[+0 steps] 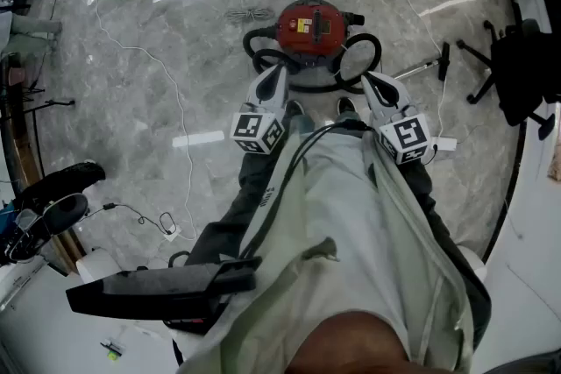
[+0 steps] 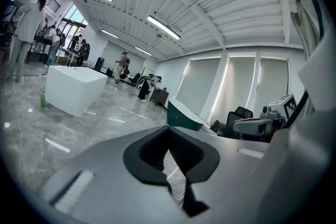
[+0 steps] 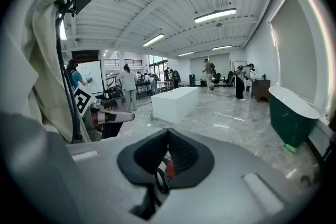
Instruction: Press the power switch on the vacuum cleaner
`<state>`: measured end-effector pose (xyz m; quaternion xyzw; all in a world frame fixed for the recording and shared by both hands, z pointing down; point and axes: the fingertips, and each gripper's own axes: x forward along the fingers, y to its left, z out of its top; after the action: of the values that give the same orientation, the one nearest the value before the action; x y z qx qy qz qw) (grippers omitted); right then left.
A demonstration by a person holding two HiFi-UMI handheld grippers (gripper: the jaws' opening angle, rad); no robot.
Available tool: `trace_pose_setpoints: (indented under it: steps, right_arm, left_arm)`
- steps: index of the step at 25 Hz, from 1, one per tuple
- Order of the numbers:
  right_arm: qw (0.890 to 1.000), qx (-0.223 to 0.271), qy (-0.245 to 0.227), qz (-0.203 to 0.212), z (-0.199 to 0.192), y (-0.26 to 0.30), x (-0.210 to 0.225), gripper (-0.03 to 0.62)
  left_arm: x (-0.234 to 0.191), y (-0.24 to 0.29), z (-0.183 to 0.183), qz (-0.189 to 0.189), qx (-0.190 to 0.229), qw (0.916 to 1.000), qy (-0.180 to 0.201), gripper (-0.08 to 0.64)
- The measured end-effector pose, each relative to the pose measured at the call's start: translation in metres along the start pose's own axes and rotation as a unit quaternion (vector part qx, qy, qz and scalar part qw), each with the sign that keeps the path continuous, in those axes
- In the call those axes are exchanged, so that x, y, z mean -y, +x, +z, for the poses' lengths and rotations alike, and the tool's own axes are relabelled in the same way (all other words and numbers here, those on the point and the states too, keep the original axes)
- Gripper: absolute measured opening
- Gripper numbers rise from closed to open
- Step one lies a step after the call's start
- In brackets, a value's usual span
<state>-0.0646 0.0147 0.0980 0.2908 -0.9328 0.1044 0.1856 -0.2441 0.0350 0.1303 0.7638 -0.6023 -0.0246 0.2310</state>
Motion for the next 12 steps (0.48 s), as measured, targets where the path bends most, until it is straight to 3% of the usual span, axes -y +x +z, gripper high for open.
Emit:
trace_pose_setpoints:
  steps: [12]
  right_arm:
    - [0.999, -0.006, -0.013, 0.029, 0.002, 0.021, -0.007, 0.002]
  left_arm:
    - [-0.018, -0.015, -0.002, 0.041, 0.009, 0.9991, -0.006, 0.002]
